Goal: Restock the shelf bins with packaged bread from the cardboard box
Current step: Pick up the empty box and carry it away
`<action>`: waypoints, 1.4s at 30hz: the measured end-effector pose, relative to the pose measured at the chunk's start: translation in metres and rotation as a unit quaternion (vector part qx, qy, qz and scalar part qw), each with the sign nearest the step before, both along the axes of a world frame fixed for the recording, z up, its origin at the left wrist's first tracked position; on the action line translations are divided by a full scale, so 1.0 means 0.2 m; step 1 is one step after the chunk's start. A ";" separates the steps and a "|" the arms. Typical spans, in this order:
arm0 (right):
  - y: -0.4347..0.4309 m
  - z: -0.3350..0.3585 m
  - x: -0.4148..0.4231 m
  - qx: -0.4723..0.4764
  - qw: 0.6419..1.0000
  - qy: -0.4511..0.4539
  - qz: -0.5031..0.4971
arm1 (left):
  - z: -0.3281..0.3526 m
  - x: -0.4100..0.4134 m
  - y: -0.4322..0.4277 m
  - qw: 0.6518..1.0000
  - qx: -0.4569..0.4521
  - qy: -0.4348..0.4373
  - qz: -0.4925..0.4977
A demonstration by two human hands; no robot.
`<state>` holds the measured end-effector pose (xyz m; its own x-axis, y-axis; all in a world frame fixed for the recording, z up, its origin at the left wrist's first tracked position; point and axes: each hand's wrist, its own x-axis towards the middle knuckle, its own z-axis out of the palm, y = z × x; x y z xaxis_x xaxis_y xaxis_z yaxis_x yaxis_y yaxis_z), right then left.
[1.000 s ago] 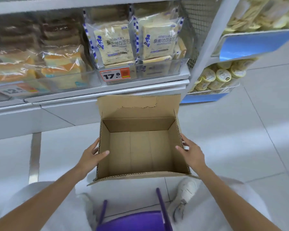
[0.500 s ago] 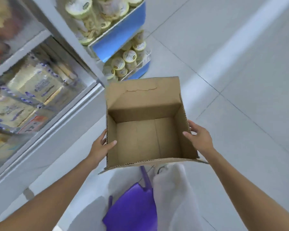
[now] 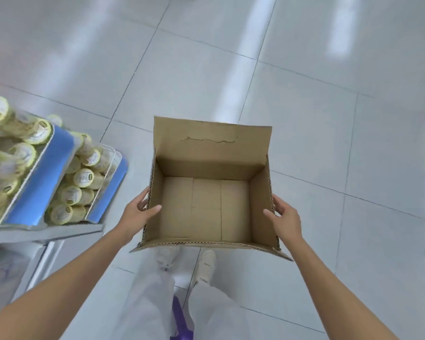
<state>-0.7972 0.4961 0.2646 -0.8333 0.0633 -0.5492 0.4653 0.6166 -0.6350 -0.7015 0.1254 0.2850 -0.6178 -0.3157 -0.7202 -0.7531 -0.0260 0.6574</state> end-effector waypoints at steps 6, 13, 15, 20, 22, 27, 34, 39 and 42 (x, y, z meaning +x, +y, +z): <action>0.24 0.20 -0.24 0.011 0.993 0.021 -0.117 | 0.16 -0.66 0.14 0.996 0.044 -0.002 -0.080; 0.60 0.27 -0.72 0.042 0.974 0.028 -0.222 | 0.24 -1.54 0.54 0.987 0.034 -0.004 -0.159; 0.74 0.24 -0.92 0.044 0.971 0.027 -0.232 | 0.23 -1.82 0.68 0.984 0.034 -0.007 -0.176; 1.15 0.26 -1.44 0.022 0.966 0.016 -0.257 | 0.30 -2.43 1.07 0.981 0.018 -0.007 -0.194; 1.31 0.30 -1.65 0.018 0.967 0.018 -0.255 | 0.35 -2.66 1.24 0.981 0.024 -0.002 -0.191; 1.68 0.38 -2.23 0.007 0.967 0.031 -0.252 | 0.37 -3.21 1.57 0.983 0.024 0.004 -0.180; 2.22 0.36 -3.20 0.022 0.972 0.044 -0.230 | 0.26 -4.10 2.10 0.985 0.042 0.020 -0.167; 2.60 0.40 -3.85 0.019 0.970 0.043 -0.239 | 0.26 -4.77 2.46 0.984 0.046 0.005 -0.175; 2.82 0.44 -4.24 0.007 0.969 0.047 -0.243 | 0.29 -5.18 2.67 0.981 0.051 0.008 -0.185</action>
<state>-1.6448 1.0597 0.3525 -0.7502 0.4668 -0.4683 0.6426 0.3482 -0.6825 -1.7379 0.6597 0.3432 -0.6886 0.0051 -0.7252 -0.7126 0.1808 0.6779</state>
